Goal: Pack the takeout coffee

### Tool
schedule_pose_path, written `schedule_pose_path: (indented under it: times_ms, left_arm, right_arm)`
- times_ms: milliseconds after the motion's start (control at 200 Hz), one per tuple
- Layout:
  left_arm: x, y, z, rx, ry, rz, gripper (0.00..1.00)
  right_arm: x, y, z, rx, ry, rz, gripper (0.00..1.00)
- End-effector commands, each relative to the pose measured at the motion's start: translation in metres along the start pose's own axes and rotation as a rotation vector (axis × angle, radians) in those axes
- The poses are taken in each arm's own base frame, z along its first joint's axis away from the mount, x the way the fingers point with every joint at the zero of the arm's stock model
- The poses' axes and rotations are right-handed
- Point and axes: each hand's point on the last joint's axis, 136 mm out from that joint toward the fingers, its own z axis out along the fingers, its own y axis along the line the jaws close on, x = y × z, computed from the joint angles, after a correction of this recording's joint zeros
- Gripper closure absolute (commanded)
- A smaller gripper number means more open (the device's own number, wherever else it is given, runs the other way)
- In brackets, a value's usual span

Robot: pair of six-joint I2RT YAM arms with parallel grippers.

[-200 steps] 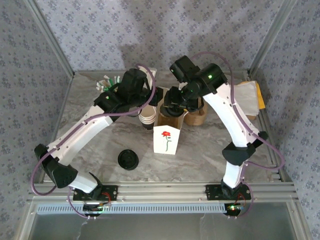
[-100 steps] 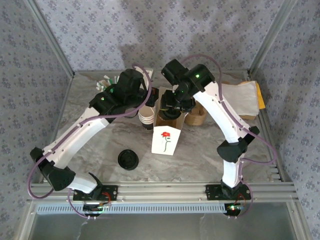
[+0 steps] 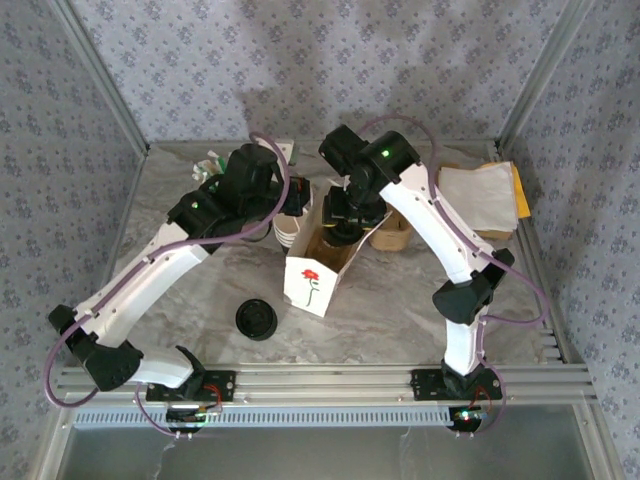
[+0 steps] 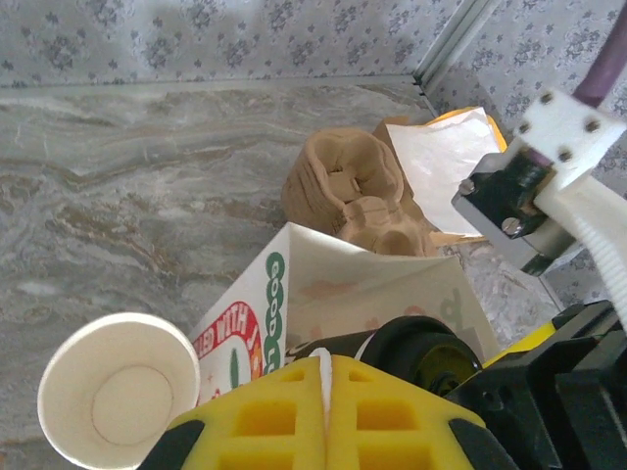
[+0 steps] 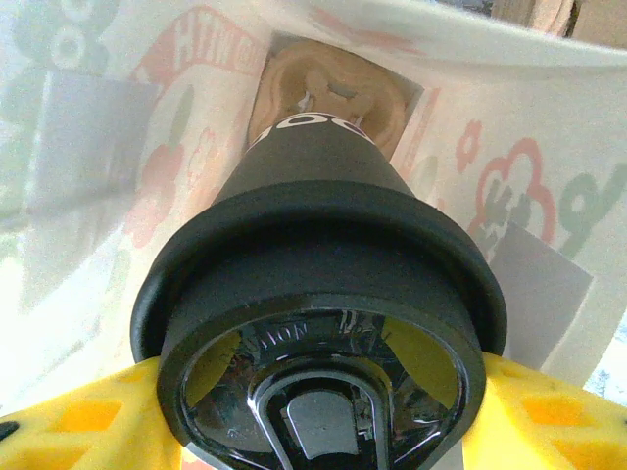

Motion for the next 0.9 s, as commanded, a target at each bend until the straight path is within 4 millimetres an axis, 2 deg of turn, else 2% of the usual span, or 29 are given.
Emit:
schedule_pose_path:
  times_ms: [0, 445, 735, 895]
  left_arm:
    - [-0.011, -0.009, -0.011, 0.055, -0.045, -0.106, 1.00]
    - [-0.017, -0.021, -0.002, 0.130, -0.078, -0.470, 1.00]
    - [-0.009, -0.035, 0.008, 0.150, -0.079, -0.587, 1.00]
    - [-0.005, -0.035, 0.009, 0.125, -0.099, -0.611, 1.00]
  right_arm:
    - [0.030, -0.037, -0.001, 0.151, 0.139, -0.006, 0.45]
    - [0.021, -0.056, -0.018, 0.114, 0.107, 0.026, 0.45]
    - [0.015, -0.061, -0.021, 0.098, 0.106, 0.025, 0.46]
    - [0.012, -0.062, -0.024, 0.082, 0.101, 0.033, 0.46]
